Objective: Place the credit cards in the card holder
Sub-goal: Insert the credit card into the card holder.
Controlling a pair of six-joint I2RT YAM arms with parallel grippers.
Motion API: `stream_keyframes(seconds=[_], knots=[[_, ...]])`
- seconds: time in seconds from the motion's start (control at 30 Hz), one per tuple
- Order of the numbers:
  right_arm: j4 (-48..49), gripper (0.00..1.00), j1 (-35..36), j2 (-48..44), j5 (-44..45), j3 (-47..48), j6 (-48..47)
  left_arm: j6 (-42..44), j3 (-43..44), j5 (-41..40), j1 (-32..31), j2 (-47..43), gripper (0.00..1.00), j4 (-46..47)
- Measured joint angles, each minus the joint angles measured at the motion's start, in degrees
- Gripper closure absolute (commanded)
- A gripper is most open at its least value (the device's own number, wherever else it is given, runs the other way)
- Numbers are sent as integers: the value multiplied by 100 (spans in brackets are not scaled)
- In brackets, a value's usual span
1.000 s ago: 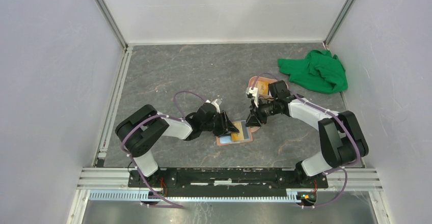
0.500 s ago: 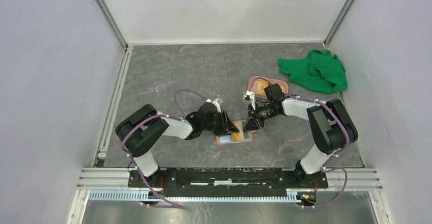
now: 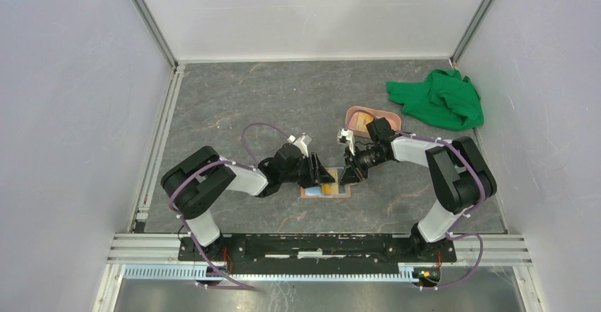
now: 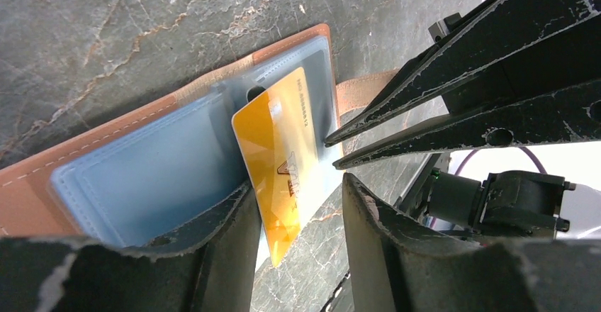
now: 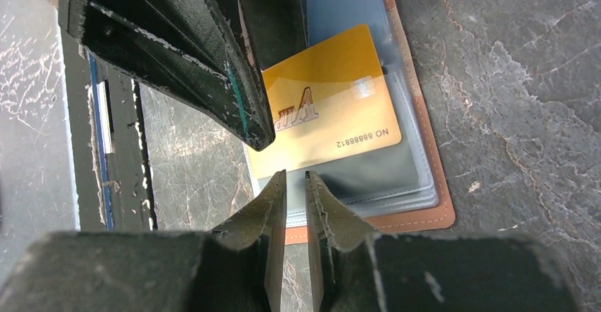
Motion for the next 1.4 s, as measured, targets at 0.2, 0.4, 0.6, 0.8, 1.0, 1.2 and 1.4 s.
stream_keyframes(seconds=[0.2,0.4,0.6,0.8,1.0,1.2,1.4], knots=[[-63,78,0,-44,48,0,-120,164,-70,-146,-44,-175,45,-46],[-116,78,0,-70,61,0,-251,376,-2,-437,-68,-540,45,-697],[-144,78,0,-79,70,0,-317,483,177,-592,-144,-592,46,-1110],[-201,77,0,-118,114,0,-358,533,278,-719,-321,-551,50,-1266],[-221,77,0,-166,157,0,-420,533,391,-750,-509,-437,51,-1318],[-264,75,0,-188,153,0,-527,531,754,-807,-643,-94,52,-1316],[-695,70,-59,-413,271,50,-960,525,785,-946,-667,-81,52,-1329]])
